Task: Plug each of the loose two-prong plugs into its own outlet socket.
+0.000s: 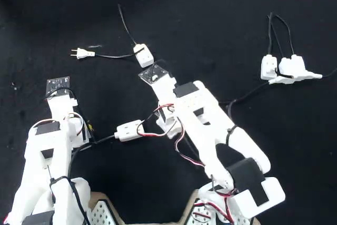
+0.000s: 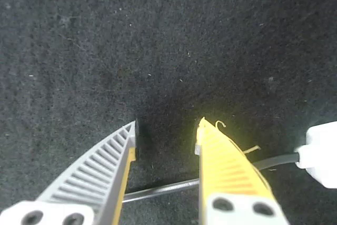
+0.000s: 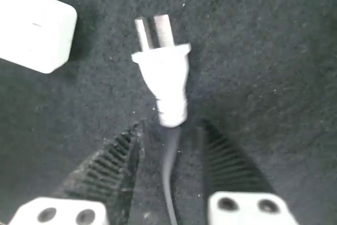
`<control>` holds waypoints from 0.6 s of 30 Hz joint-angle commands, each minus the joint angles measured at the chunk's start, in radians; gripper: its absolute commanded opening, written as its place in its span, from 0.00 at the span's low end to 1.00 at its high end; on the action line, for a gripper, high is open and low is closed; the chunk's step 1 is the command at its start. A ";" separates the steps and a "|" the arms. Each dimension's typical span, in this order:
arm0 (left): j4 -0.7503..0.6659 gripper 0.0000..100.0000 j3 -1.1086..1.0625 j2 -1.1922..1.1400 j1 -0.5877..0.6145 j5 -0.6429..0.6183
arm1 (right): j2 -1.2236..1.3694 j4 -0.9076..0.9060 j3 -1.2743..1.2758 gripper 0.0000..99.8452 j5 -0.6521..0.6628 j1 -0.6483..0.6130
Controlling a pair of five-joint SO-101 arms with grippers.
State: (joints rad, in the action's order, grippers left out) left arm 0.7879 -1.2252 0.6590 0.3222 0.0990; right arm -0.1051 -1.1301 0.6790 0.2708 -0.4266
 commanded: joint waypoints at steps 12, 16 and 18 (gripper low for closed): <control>-0.018 0.19 0.010 0.034 0.008 0.000 | -0.160 0.290 0.156 0.14 -0.026 0.055; -0.018 0.19 0.012 0.034 0.008 0.000 | -0.177 0.373 0.206 0.13 -0.031 0.028; -0.018 0.19 0.012 0.034 0.007 0.000 | -0.177 0.407 0.222 0.13 -0.034 0.018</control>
State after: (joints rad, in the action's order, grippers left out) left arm 0.7879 -1.2252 0.6590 0.3222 0.0990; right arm -0.2355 -0.7833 0.8968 0.2463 -0.3821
